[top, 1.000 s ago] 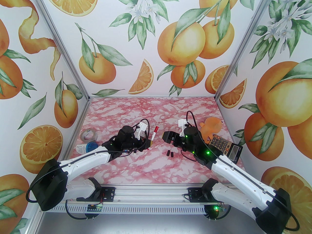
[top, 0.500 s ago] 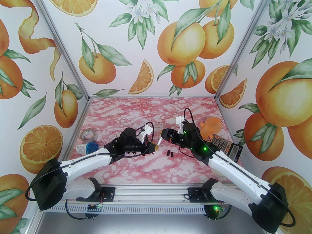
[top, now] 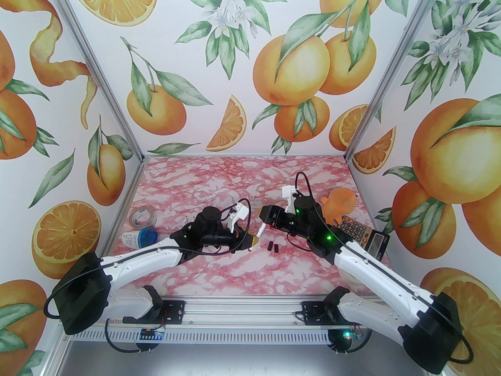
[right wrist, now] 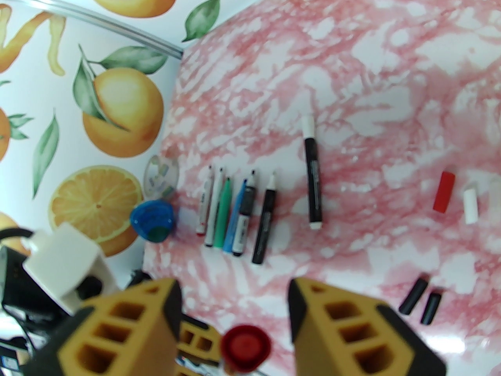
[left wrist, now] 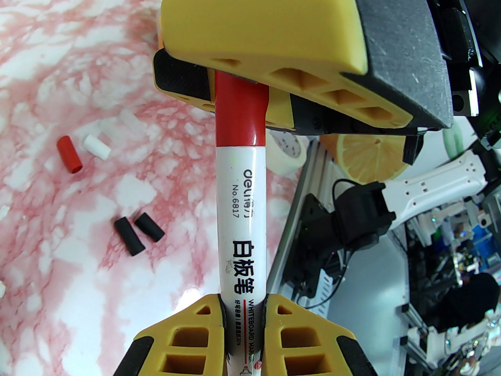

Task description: Open the pen caps

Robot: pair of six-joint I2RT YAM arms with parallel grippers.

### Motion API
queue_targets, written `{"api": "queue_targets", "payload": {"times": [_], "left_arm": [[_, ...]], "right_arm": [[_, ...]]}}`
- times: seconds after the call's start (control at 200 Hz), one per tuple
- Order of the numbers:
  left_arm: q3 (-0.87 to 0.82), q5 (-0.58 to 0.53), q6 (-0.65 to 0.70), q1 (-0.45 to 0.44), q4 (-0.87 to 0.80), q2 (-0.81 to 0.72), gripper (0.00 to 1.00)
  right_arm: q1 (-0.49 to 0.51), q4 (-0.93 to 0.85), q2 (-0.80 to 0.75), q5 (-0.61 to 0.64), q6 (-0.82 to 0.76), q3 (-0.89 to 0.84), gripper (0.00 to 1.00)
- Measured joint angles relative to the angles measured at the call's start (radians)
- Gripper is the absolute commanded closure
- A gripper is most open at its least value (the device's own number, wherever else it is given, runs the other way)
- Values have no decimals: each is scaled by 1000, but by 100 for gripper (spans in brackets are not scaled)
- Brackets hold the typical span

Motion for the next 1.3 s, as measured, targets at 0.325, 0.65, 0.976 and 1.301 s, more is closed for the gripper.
{"api": "queue_targets", "payload": {"times": [0.325, 0.65, 0.976, 1.301], "left_arm": [[0, 9, 0, -6, 19, 10, 90], [0, 14, -2, -10, 24, 10, 90], [0, 14, -15, -10, 26, 10, 90], [0, 14, -19, -11, 26, 10, 90]], "right_arm": [[0, 13, 1, -19, 7, 0, 66], [0, 14, 2, -27, 7, 0, 71], [0, 14, 2, -27, 3, -3, 70], [0, 13, 2, -27, 2, -7, 73]]}}
